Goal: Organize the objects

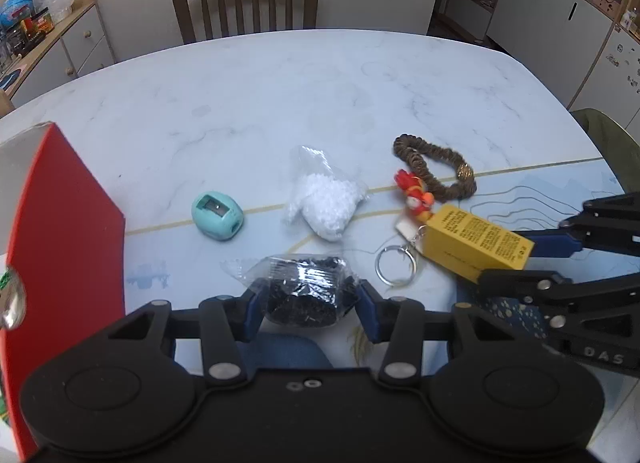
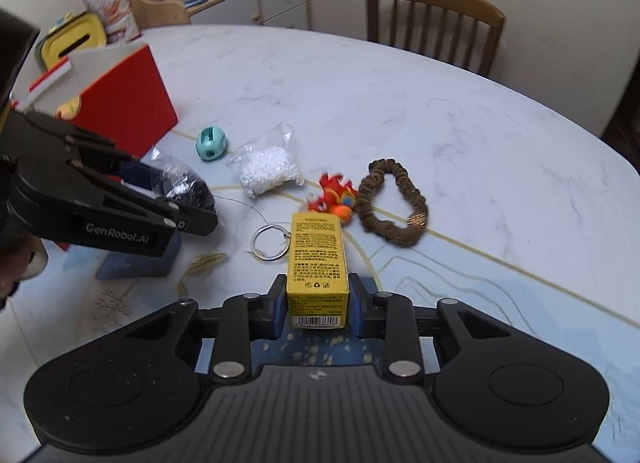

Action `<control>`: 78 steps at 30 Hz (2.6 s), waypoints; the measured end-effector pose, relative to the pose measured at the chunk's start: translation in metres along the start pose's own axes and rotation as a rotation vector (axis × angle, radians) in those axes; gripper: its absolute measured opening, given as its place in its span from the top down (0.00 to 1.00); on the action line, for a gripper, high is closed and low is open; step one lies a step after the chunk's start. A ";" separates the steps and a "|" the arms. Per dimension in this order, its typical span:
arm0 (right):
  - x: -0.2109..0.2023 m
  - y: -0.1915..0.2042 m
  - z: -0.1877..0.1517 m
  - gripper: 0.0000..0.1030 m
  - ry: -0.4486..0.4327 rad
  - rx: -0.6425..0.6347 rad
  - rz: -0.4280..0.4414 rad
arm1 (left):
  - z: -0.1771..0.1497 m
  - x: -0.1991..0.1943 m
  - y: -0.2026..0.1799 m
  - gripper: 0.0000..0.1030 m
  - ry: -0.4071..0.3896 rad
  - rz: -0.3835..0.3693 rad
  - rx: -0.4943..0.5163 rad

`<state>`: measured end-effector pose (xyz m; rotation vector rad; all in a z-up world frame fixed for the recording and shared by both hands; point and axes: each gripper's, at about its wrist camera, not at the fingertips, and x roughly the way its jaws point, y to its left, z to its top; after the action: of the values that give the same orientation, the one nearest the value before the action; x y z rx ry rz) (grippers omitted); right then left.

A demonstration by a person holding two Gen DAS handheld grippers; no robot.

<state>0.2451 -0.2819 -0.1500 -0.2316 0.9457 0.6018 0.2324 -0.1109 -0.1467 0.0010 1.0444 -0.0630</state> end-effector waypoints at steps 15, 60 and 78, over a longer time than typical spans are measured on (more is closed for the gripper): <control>-0.060 0.002 -0.033 0.72 0.014 0.249 0.064 | -0.021 -0.050 -0.008 0.56 -0.016 -0.067 -0.041; -0.108 0.029 -0.091 0.72 -0.043 0.370 0.221 | -0.064 -0.074 -0.033 0.57 -0.028 -0.156 -0.063; -0.085 0.063 -0.159 0.71 0.083 -0.016 0.044 | -0.084 -0.058 -0.030 0.57 0.033 -0.121 -0.047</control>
<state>0.0621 -0.3325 -0.1682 -0.2523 1.0280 0.6447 0.1297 -0.1351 -0.1379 -0.1038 1.0779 -0.1489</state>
